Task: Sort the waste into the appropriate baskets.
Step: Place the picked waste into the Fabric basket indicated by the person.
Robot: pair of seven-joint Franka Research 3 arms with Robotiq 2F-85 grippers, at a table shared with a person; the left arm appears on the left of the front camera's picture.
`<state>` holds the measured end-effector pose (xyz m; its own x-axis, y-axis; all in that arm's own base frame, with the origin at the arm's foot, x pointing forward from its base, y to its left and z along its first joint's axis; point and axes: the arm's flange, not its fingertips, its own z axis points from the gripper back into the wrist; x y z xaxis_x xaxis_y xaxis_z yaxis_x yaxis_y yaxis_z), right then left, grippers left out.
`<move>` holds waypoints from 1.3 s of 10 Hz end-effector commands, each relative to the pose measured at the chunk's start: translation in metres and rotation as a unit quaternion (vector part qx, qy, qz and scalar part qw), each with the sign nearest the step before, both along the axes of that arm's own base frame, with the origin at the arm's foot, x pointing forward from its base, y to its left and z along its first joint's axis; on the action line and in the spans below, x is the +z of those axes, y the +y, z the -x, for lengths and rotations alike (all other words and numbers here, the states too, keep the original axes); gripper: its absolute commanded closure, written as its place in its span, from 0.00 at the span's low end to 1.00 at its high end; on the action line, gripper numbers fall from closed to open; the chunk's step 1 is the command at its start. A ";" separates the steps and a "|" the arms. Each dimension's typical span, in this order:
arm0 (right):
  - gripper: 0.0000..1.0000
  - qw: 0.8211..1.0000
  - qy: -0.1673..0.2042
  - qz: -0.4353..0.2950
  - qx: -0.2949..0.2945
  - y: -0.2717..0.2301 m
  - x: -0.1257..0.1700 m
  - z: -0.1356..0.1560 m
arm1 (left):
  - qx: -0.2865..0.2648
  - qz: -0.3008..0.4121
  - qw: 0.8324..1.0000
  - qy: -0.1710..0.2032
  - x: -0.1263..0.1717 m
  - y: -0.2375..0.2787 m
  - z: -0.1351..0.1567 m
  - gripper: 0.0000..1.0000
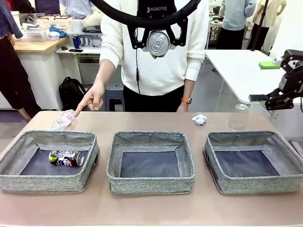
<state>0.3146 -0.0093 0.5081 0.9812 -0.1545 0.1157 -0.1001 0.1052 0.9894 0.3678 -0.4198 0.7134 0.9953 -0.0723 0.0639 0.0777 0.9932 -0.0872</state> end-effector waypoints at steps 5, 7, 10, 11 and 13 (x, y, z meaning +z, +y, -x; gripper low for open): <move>0.00 1.000 -0.003 -0.014 -0.002 0.001 0.004 -0.001 | -0.002 0.003 1.000 0.007 0.005 0.002 0.002 0.84; 0.00 1.000 -0.003 -0.014 -0.002 0.001 0.004 -0.001 | -0.002 0.003 1.000 0.007 0.005 0.002 0.002 0.84; 0.00 1.000 -0.003 -0.014 -0.002 0.001 0.004 -0.001 | -0.025 0.004 0.999 -0.047 -0.011 0.053 0.009 0.84; 0.00 1.000 -0.003 -0.014 -0.002 0.001 0.004 -0.001 | -0.030 0.005 0.998 -0.062 -0.022 0.090 0.017 0.84; 0.00 1.000 -0.003 -0.014 -0.002 0.001 0.004 -0.001 | -0.004 0.012 0.996 -0.086 -0.053 0.177 0.036 0.84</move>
